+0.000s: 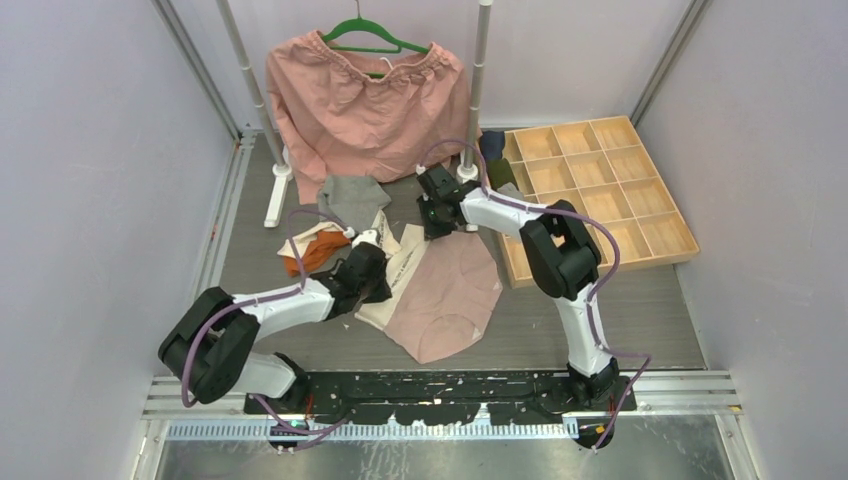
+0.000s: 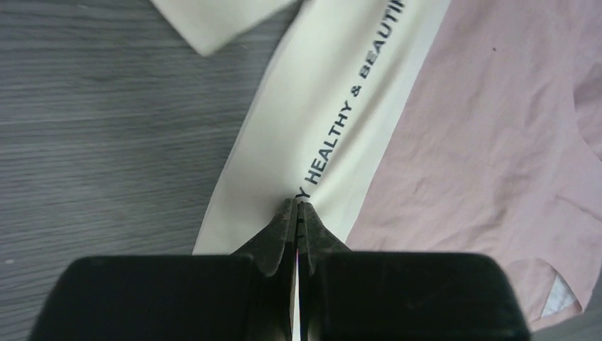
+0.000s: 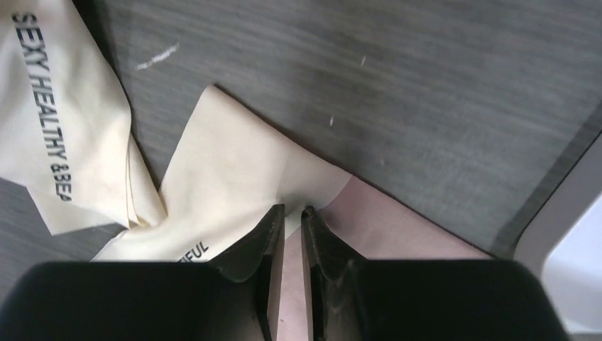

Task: Roll the underwear
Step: Fold the underwear at the center of the board.

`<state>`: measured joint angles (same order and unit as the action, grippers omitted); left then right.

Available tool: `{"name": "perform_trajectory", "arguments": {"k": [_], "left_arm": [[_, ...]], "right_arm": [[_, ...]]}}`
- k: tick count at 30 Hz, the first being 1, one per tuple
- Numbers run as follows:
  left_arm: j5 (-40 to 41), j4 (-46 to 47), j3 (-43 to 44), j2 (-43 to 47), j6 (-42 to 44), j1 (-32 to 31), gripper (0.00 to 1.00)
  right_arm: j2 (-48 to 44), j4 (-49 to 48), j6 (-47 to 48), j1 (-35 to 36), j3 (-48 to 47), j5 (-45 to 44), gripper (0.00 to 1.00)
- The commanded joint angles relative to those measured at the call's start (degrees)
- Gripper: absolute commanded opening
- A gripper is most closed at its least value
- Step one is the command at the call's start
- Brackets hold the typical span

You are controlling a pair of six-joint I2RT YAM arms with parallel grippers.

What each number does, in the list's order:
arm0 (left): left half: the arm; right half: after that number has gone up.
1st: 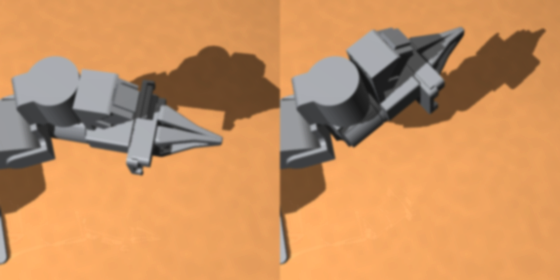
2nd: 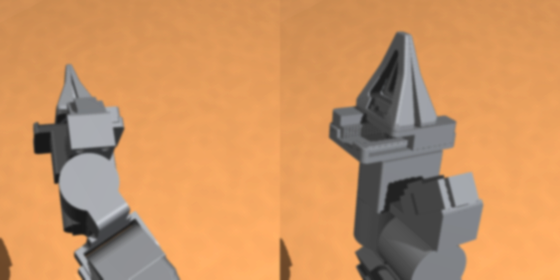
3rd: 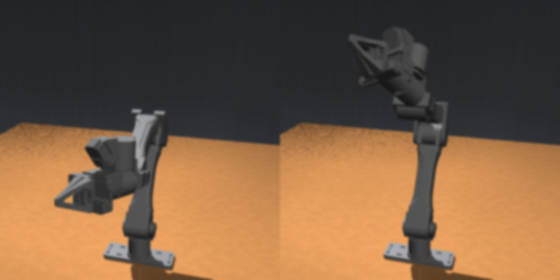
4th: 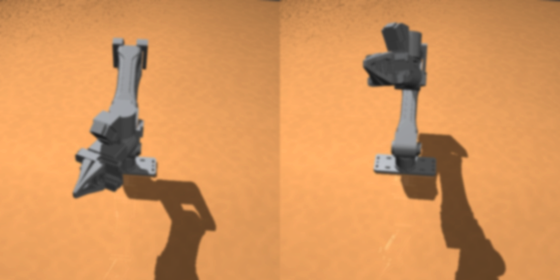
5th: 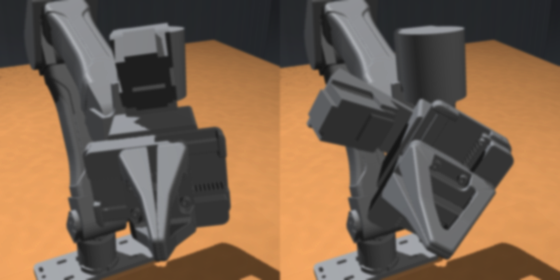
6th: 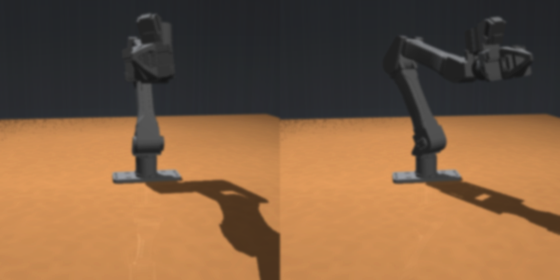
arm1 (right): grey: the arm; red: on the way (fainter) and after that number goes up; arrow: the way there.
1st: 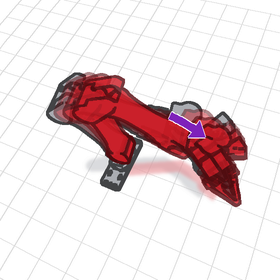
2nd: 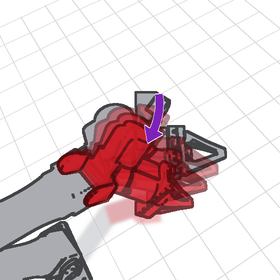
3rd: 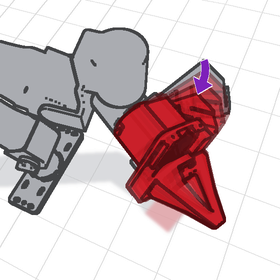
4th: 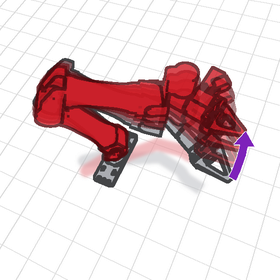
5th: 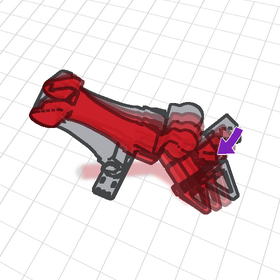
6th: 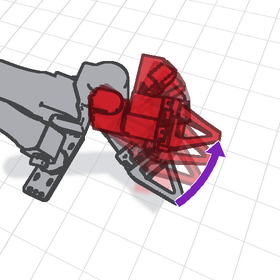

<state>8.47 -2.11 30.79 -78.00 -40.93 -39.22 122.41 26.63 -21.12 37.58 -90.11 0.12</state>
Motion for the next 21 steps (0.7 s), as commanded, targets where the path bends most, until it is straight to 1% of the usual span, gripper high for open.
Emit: {"name": "perform_trajectory", "arguments": {"k": [1, 4, 6, 8, 10, 12, 13, 15, 18, 21], "left_arm": [[7.28, -7.52, 1.20, 0.14, 1.54, 2.70, 0.01], [9.02, -10.82, 2.69, 4.16, 1.74, 3.27, 0.03], [10.31, -13.34, 2.84, 8.23, 0.72, 3.29, 0.09], [11.40, -16.49, 2.55, 13.02, -0.56, 3.34, 0.18], [12.19, -20.56, 2.37, 18.54, -3.27, 3.41, 0.30], [12.33, -24.97, 1.64, 22.17, -6.29, 3.43, 0.40], [12.05, -26.73, 1.01, 24.10, -7.94, 3.43, 0.43], [10.78, -30.23, -0.42, 27.58, -10.82, 3.43, 0.48], [10.30, -33.87, -2.48, 30.98, -14.92, 3.38, 0.57], [9.33, -33.27, -5.44, 33.63, -17.88, 3.35, 0.62]], "right_arm": [[2.26, 3.13, 3.57, -1.16, -3.79, -0.91, 0.22], [-4.11, 0.83, 3.36, -1.15, -0.04, -0.92, 0.28], [-10.40, -2.00, 2.70, -1.01, 6.18, -0.91, 0.34], [-17.06, -4.72, 1.57, -0.85, 10.79, -0.91, 0.38], [-24.17, -6.59, 0.70, -0.18, 16.59, 1.34, 0.42], [-28.38, -6.73, 0.54, 1.25, 20.20, 0.84, 0.44], [-30.38, -6.29, 0.30, 2.47, 21.59, 0.12, 0.46], [-33.58, -5.27, -0.07, 5.91, 23.41, -2.44, 0.50], [-35.54, -4.22, -0.99, 10.43, 25.47, -5.76, 0.54], [-36.13, -4.66, -2.96, 14.39, 27.80, -7.16, 0.55]]}}
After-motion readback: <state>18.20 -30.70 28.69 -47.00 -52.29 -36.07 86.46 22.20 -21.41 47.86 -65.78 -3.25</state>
